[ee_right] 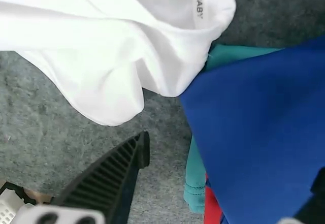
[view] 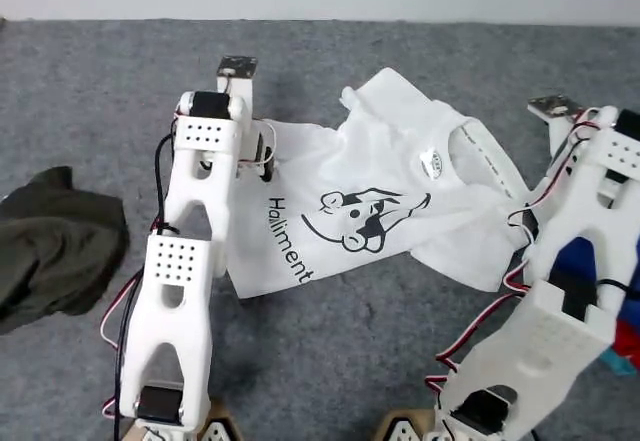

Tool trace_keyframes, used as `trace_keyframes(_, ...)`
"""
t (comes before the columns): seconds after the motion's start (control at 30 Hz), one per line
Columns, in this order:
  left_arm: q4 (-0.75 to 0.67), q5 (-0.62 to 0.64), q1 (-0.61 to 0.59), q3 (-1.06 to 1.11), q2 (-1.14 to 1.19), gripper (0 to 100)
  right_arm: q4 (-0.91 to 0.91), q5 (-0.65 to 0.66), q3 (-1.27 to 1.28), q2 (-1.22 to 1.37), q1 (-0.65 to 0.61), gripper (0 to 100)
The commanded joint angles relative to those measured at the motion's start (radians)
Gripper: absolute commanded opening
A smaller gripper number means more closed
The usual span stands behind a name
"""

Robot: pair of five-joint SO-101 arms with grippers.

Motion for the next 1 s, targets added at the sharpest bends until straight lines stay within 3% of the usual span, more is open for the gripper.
trace_keyframes(0.0,0.029,-0.092,0.035,0.005,-0.006,7,0.039,0.012,-0.049,-0.021,0.007,48.3)
trace_keyframes(0.07,0.031,-0.137,0.040,0.022,-0.006,1,0.039,0.012,-0.049,-0.021,0.007,48.3)
trace_keyframes(0.27,0.034,-0.149,-0.003,0.056,-0.028,1,0.039,0.009,-0.049,-0.021,0.007,48.3)
trace_keyframes(0.53,0.023,-0.138,-0.109,0.053,-0.224,1,0.039,0.006,-0.049,-0.021,0.008,48.3)
trace_keyframes(0.7,-0.083,-0.055,-0.117,0.053,-0.292,1,0.039,0.006,-0.049,-0.019,0.007,48.3)
trace_keyframes(0.9,-0.345,0.158,-0.164,0.058,-0.316,2,0.041,0.006,-0.049,-0.021,0.008,48.3)
trace_keyframes(0.97,-0.371,0.161,-0.164,0.059,-0.299,2,0.041,0.008,-0.049,-0.021,0.008,48.3)
